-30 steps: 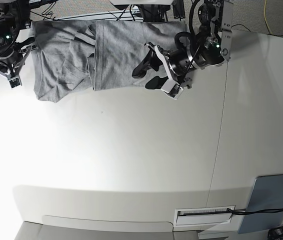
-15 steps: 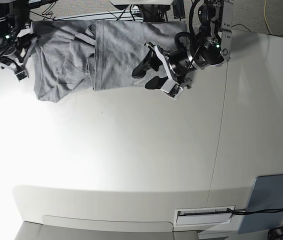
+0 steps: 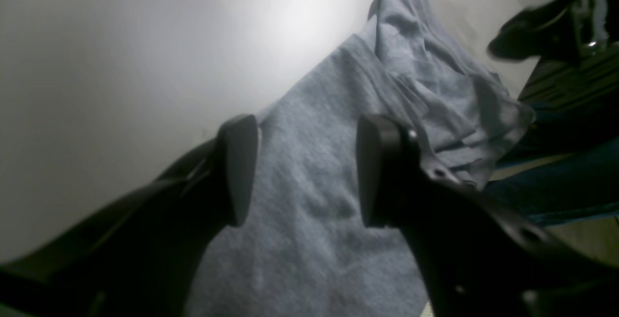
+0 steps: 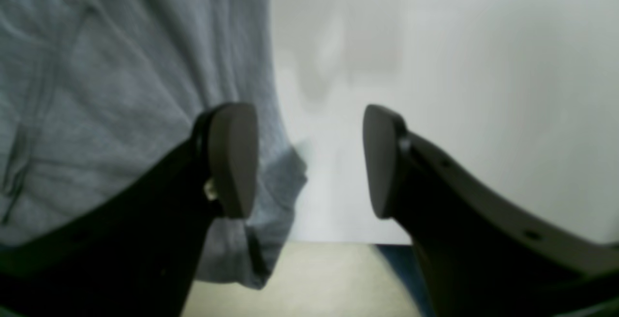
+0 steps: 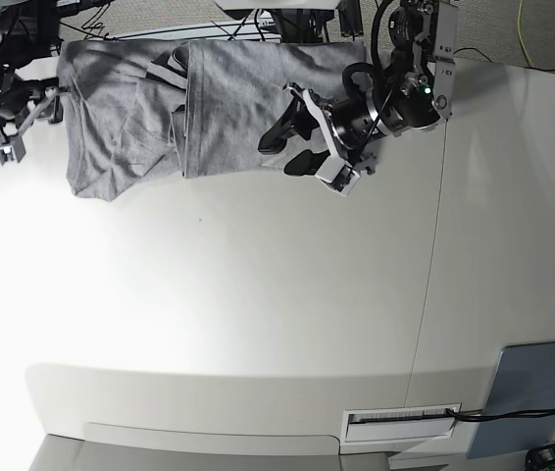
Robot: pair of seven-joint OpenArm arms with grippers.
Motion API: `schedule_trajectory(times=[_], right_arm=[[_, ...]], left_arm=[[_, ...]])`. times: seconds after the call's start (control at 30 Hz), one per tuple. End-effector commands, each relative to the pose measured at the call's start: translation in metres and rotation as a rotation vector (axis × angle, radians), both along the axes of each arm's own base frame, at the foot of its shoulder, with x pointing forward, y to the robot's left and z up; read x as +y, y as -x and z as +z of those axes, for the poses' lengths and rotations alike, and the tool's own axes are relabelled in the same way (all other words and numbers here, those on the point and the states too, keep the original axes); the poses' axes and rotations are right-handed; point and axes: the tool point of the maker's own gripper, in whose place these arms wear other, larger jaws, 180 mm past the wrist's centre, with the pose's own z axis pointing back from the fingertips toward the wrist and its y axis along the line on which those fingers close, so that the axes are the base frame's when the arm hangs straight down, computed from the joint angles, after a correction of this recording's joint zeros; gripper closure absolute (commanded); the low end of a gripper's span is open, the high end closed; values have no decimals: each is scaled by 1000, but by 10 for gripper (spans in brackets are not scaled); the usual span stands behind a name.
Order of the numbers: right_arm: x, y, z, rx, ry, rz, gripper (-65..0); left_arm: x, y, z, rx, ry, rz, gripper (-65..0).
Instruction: Fold the T-shirt properly
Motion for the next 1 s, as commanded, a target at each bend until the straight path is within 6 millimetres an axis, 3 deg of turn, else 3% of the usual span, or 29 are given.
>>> schedule_trajectory(times=[0.0, 0.2, 0.43, 0.73, 0.9, 0.97], right_arm=[[-1, -12, 7, -37, -27, 9, -339], [16, -14, -4, -12, -192, 13, -339], [34, -9, -15, 23, -224, 51, -339], [78, 3, -39, 79, -298, 92, -339], [78, 3, -41, 78, -289, 90, -331], [73, 2, -42, 70, -257, 90, -284]], left_arm=[[-3, -4, 14, -37, 40, 3, -335], [-3, -5, 14, -37, 40, 4, -335], [-2, -6, 13, -30, 38, 16, -335], [0, -6, 10, -32, 16, 17, -335], [0, -6, 9, -32, 13, 17, -335], [0, -6, 9, -32, 12, 16, -335]])
